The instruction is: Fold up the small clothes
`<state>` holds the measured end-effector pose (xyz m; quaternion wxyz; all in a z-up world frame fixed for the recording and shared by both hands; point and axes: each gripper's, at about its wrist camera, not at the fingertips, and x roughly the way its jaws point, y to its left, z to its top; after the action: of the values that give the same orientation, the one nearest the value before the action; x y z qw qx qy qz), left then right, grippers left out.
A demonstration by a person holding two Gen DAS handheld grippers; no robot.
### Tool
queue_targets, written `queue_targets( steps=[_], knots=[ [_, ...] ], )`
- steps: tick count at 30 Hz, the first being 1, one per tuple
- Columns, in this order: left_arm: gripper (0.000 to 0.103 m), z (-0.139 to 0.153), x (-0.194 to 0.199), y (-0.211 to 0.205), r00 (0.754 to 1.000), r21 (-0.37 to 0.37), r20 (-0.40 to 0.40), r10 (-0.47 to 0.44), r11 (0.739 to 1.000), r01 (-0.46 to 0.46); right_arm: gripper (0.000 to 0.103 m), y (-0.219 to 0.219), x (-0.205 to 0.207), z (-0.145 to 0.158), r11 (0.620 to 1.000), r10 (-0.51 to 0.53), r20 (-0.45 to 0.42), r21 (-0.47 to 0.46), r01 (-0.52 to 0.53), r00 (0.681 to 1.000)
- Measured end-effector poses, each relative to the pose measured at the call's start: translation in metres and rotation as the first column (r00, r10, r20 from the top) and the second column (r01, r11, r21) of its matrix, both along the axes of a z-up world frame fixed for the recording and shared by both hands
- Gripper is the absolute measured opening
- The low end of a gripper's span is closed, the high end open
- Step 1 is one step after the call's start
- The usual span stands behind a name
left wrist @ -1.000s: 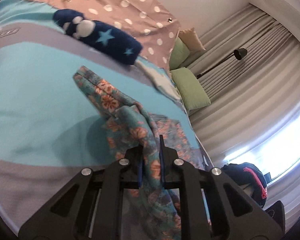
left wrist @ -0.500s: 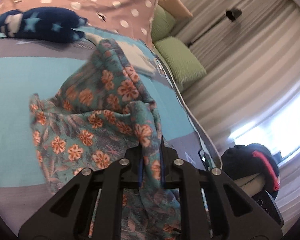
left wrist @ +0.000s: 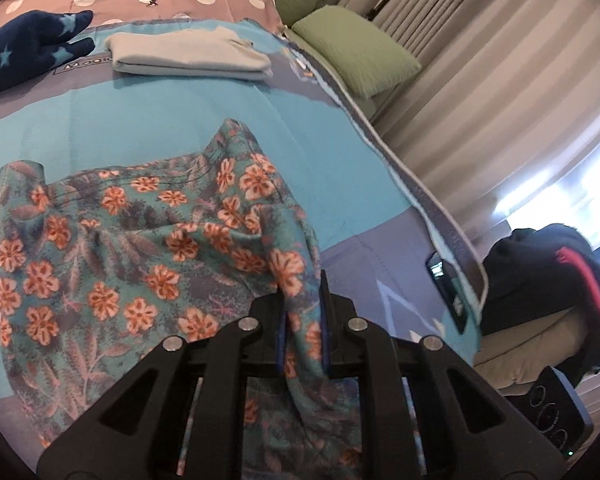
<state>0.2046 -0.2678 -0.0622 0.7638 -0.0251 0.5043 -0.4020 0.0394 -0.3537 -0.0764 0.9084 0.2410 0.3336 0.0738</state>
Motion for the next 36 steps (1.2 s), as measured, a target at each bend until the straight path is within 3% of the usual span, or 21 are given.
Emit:
queue_targets(
  steps=[2,5,11,15,20,23,28,31,33,36],
  knots=[
    [0.013,-0.003,-0.002,-0.008,1.000,0.025,0.017,0.000,1.000,-0.001,0.014,-0.003,-0.002,-0.003,1.000,-0.002,-0.004,0.017,0.002,1.000],
    [0.024,-0.002,-0.004,-0.015,0.999,0.024,0.037,0.001,1.000,-0.002,0.015,-0.010,0.003,-0.007,0.999,0.002,-0.022,0.046,-0.001,1.000],
    [0.042,0.032,-0.027,-0.001,0.987,-0.018,0.160,-0.026,0.999,0.029,0.016,-0.028,0.000,-0.016,0.992,0.004,-0.060,0.128,0.004,0.998],
    [0.050,0.047,-0.055,0.041,0.968,-0.001,0.248,-0.020,1.000,0.021,0.019,-0.036,-0.013,-0.019,0.992,-0.021,-0.076,0.121,0.030,0.997],
    [0.056,0.032,-0.090,0.108,0.951,0.069,0.306,0.041,0.995,-0.065,0.029,-0.054,-0.029,-0.019,0.990,-0.078,-0.098,0.112,0.089,0.992],
    [0.059,0.014,-0.104,0.137,0.955,0.105,0.285,0.077,0.988,-0.111,0.029,-0.062,-0.038,-0.014,0.987,-0.104,-0.088,0.115,0.114,0.991],
    [0.065,-0.015,-0.122,0.169,0.976,0.071,0.185,0.113,0.989,-0.128,0.032,-0.055,-0.037,-0.005,0.989,-0.068,-0.069,0.128,0.077,0.995],
    [0.067,-0.033,-0.139,0.163,0.968,0.154,0.246,0.054,0.983,-0.095,0.032,-0.047,-0.023,-0.019,0.994,-0.081,-0.181,0.055,0.092,0.980],
    [0.067,-0.033,-0.145,0.165,0.962,0.152,0.270,0.044,0.985,-0.087,0.032,-0.051,-0.027,-0.024,0.990,-0.089,-0.178,0.090,0.106,0.980],
    [0.067,-0.029,-0.140,0.172,0.972,0.113,0.227,0.057,0.990,-0.084,0.037,-0.055,-0.029,-0.016,0.990,-0.096,-0.180,0.080,0.112,0.979]
  ],
)
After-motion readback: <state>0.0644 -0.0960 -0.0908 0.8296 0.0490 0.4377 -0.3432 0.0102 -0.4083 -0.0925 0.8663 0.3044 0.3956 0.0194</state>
